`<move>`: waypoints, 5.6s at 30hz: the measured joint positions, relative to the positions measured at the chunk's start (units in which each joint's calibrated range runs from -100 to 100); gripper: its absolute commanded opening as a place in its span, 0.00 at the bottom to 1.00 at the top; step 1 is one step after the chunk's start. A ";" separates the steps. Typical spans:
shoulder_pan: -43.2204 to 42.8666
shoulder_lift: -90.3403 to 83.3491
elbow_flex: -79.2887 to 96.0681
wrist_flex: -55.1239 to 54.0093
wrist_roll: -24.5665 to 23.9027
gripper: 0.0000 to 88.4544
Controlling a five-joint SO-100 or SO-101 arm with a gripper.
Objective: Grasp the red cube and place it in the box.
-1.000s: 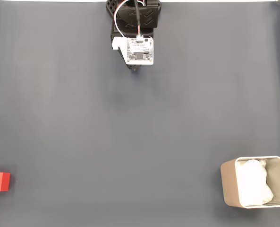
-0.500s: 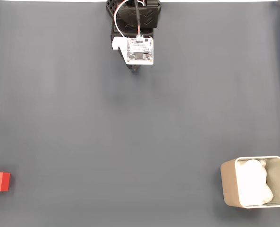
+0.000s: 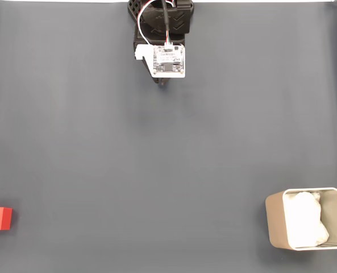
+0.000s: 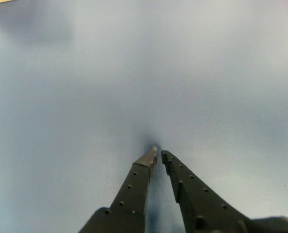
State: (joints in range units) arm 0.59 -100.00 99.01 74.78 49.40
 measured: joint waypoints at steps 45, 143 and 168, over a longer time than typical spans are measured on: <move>-0.96 22.93 -28.30 -25.62 0.10 0.00; 36.72 145.12 -156.87 -24.58 0.93 0.40; 36.42 150.59 -156.78 -32.94 2.15 0.43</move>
State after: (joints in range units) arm 37.02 50.59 -57.78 41.85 51.55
